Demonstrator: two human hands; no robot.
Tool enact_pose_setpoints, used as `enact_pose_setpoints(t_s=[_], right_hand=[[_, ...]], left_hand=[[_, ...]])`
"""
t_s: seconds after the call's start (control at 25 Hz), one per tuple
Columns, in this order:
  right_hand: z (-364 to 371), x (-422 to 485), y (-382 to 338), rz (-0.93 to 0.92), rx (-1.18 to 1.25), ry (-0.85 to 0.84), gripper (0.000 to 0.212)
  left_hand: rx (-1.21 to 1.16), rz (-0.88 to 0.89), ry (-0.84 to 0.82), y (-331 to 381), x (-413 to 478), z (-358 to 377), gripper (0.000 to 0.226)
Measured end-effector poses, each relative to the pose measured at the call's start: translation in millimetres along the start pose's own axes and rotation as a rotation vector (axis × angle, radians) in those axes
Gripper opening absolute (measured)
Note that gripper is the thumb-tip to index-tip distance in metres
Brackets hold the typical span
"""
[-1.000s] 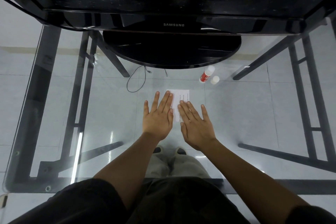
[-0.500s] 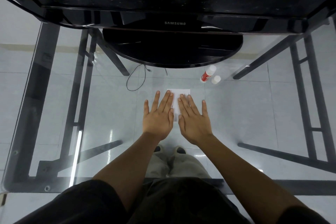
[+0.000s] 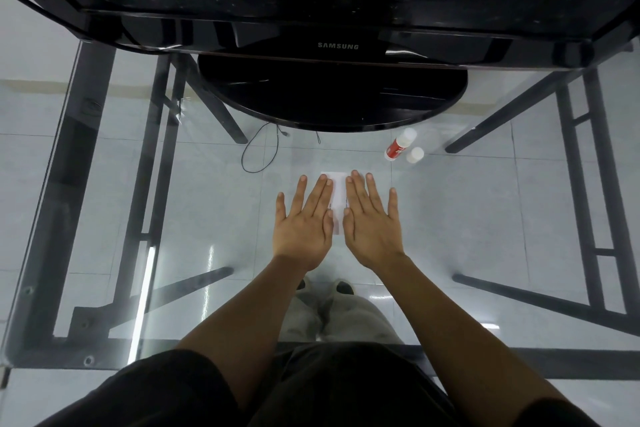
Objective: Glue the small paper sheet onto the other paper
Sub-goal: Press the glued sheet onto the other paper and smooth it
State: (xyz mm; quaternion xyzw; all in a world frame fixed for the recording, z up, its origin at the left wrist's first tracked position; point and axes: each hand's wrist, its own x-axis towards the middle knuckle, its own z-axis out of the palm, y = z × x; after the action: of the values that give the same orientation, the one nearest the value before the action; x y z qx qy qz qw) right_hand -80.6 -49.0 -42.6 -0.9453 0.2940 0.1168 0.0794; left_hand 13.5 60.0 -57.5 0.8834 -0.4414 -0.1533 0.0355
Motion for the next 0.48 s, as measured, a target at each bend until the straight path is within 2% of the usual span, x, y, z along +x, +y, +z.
enact_pose_setpoints(t_s=[0.12, 0.32, 0.48], right_hand=[[1.6, 3.4, 4.9, 0.016, -0.075, -0.017, 0.060], [2.0, 2.9, 0.0, 0.128, -0.042, 0.017, 0.060], [3.3, -1.4, -1.3, -0.035, -0.041, 0.005, 0.058]], left_hand=[[-0.007, 0.000, 0.004, 0.6, 0.1, -0.8, 0.055], [-0.011, 0.002, 0.005, 1.2, 0.2, -0.9, 0.054], [-0.013, 0.006, 0.006, 1.2, 0.0, -0.9, 0.055]])
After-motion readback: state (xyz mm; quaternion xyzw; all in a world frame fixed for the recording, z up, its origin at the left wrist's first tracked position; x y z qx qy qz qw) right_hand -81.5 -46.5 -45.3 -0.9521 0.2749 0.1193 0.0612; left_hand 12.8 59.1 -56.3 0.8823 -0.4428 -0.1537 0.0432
